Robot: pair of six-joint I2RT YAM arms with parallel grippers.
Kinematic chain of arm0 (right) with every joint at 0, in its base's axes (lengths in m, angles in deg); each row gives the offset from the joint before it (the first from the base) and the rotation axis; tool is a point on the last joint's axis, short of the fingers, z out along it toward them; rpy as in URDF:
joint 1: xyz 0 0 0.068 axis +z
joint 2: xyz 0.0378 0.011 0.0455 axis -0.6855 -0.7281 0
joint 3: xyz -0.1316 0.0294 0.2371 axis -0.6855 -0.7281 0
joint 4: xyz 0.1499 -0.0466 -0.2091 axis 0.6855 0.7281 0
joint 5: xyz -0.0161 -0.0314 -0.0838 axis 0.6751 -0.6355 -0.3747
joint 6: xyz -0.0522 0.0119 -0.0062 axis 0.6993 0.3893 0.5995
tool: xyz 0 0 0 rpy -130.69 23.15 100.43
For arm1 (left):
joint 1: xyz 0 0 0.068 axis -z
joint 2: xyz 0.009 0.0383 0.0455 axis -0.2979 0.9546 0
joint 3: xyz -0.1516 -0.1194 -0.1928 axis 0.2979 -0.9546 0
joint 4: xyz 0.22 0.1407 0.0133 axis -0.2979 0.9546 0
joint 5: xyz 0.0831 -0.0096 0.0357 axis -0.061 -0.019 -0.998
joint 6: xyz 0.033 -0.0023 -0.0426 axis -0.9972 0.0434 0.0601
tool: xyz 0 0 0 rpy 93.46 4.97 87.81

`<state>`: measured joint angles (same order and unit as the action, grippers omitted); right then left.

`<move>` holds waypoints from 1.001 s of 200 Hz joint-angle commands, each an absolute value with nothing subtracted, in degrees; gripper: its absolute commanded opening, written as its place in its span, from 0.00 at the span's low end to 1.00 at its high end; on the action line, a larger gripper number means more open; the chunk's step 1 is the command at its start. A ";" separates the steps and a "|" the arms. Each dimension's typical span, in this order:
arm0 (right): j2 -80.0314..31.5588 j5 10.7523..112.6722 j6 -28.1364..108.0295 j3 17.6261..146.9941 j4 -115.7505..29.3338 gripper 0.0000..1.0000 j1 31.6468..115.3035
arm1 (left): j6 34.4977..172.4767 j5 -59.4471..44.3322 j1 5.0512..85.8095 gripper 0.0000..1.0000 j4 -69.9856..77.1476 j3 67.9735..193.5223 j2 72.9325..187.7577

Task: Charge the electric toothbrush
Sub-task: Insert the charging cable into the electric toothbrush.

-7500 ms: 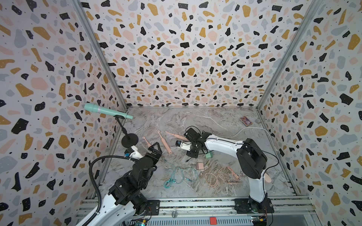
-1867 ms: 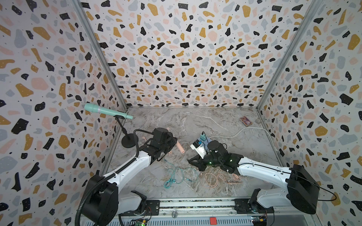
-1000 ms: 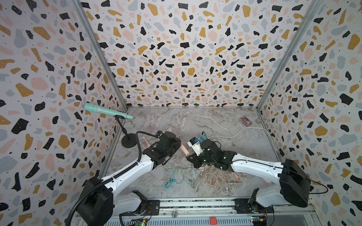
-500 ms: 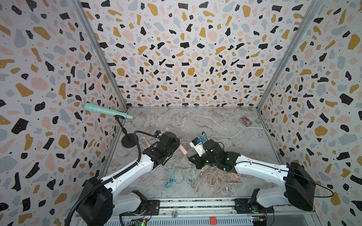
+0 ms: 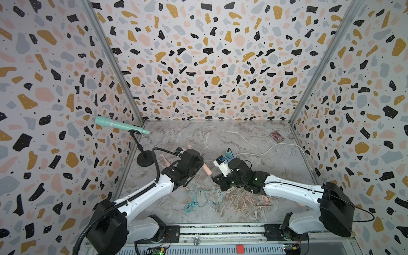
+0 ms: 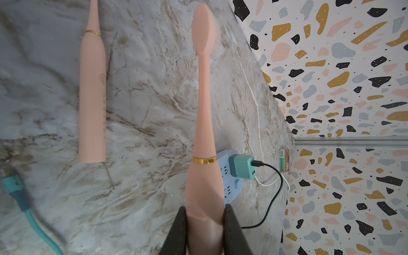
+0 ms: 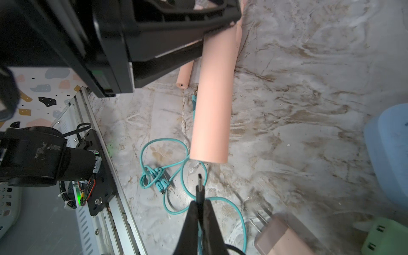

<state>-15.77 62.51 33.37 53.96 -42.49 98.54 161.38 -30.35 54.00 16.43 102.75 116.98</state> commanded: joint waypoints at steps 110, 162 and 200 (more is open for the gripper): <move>-17.03 58.99 34.39 57.85 -42.34 0.00 98.43 | 161.92 -30.09 55.21 0.00 14.36 103.69 117.39; -18.70 59.47 33.63 60.15 -40.47 0.00 98.28 | 162.10 -30.09 56.22 0.00 13.91 103.65 117.67; -19.05 58.65 33.39 60.66 -39.91 0.00 97.96 | 161.55 -30.31 56.69 0.00 14.00 103.79 117.50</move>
<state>-19.10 59.87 33.58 57.89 -39.56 98.41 161.90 -32.10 55.31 15.99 102.75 117.68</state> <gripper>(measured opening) 0.062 0.222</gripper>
